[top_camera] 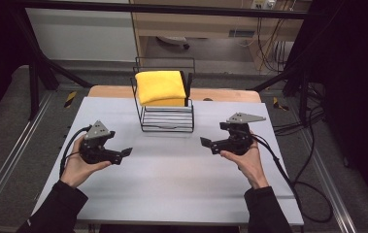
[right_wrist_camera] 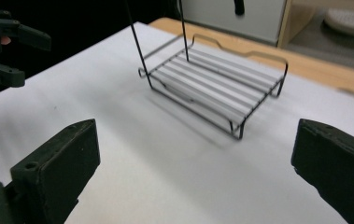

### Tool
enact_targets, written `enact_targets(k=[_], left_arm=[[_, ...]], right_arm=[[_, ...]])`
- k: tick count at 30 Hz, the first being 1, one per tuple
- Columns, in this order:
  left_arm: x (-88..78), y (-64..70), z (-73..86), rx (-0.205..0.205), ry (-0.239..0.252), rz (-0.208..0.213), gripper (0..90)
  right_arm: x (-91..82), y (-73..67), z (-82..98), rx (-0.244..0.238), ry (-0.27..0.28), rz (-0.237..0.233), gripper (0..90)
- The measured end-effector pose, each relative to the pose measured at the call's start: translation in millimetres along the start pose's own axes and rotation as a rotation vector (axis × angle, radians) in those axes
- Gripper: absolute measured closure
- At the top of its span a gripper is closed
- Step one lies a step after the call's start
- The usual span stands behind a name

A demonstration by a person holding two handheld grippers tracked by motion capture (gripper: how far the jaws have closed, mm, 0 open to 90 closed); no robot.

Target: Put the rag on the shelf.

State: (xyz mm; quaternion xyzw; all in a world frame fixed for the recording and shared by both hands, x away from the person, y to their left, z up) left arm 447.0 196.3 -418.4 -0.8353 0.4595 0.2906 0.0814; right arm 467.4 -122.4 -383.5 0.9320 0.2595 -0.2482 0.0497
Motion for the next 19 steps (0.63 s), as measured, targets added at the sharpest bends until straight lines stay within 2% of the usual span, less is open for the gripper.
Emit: enact_targets(k=[2, 4, 7, 8, 11, 14, 17, 19], left_arm=[[-0.6, -0.4, 11.2, -0.007, 0.005, -0.001, 9.4], [-1.7, 0.2, 24.5, -0.016, 0.008, 0.007, 9.2], [-3.5, -0.9, 46.1, -0.029, 0.015, 0.011, 8.9], [-3.6, -1.6, 51.0, -0.032, 0.01, 0.01, 8.9], [-4.7, -4.4, 64.9, -0.027, -0.028, -0.007, 8.9], [-5.3, -3.3, 71.1, -0.031, -0.013, 0.005, 8.7], [-4.4, -3.2, 76.7, -0.033, -0.011, 0.008, 8.8], [-3.2, -3.5, 80.0, -0.038, -0.019, 0.007, 8.8]], right_arm=[[-0.8, 3.9, 14.2, 0.009, -0.005, -0.008, 0.7], [-1.7, 7.7, 29.6, -0.005, -0.016, -0.015, 0.6], [-4.1, 15.1, 59.5, 0.019, -0.038, -0.021, 0.6], [-5.2, 19.8, 72.6, 0.024, -0.053, -0.015, 0.6], [-9.1, 29.5, 96.4, 0.042, -0.102, -0.007, 0.7], [-15.9, 35.8, 110.3, 0.038, -0.09, -0.009, 0.6], [-20.7, 35.7, 116.8, 0.057, -0.084, -0.021, 0.7], [-22.2, 35.1, 117.7, 0.038, -0.08, -0.02, 0.6]])
Point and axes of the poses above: each handheld gripper's, and its own axes: x roughly forward along the jaws, z roughly out of its underside, y roughly to its right, the point moved 9 cm from there along x, roughly forward along the jaws, and after that the axes turned 15 degrees about z, right-handed, at the moved point
